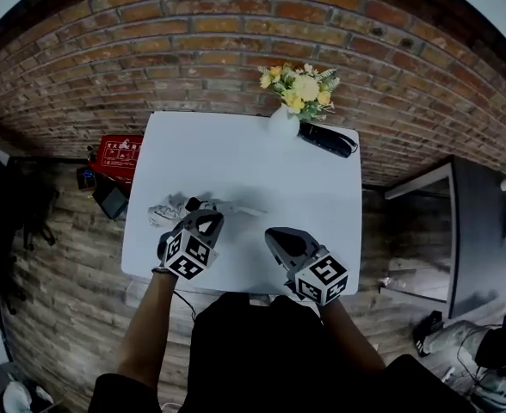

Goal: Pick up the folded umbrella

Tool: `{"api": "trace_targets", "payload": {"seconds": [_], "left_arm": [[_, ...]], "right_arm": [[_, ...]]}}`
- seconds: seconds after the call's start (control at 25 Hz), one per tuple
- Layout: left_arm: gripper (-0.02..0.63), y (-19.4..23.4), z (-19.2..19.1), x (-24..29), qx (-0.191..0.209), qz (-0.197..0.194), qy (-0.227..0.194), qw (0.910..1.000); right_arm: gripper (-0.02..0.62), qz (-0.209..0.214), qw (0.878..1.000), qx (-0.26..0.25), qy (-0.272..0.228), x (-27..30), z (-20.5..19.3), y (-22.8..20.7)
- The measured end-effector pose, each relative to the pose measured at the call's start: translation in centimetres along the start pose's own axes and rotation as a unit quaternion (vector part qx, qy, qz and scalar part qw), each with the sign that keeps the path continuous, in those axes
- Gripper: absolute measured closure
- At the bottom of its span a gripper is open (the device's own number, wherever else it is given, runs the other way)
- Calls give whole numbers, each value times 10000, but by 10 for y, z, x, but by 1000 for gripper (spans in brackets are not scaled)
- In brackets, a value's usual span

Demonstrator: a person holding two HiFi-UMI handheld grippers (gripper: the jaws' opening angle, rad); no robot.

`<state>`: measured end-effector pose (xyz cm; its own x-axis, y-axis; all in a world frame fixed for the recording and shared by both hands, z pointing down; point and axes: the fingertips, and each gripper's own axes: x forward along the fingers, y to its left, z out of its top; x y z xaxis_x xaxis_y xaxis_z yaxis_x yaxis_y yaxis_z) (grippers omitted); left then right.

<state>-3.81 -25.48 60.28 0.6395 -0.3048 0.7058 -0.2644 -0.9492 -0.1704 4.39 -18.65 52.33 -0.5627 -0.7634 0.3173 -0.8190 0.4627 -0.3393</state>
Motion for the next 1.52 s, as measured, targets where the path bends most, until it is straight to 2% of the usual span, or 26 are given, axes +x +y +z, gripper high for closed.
{"api": "trace_targets", "payload": {"seconds": [0.12, 0.4, 0.88, 1.16, 1.52], "left_arm": [[588, 1, -9, 21, 237, -340, 244, 9988], [581, 5, -17, 50, 685, -781, 533, 9932], [471, -1, -38, 74, 1145, -1369, 984, 9790], [371, -8, -55, 90, 1370, -1717, 1451, 9647], [356, -5, -73, 105, 1513, -1955, 1919, 9498]], "right_arm": [[572, -153, 9998, 96, 19, 3, -4, -1], [573, -567, 9982, 214, 27, 2, -13, -12], [573, -966, 9944, 425, 23, -7, -24, -22], [573, -1154, 9920, 507, 72, -16, -32, -26], [572, -1407, 9879, 655, 43, -27, -36, -33]]}}
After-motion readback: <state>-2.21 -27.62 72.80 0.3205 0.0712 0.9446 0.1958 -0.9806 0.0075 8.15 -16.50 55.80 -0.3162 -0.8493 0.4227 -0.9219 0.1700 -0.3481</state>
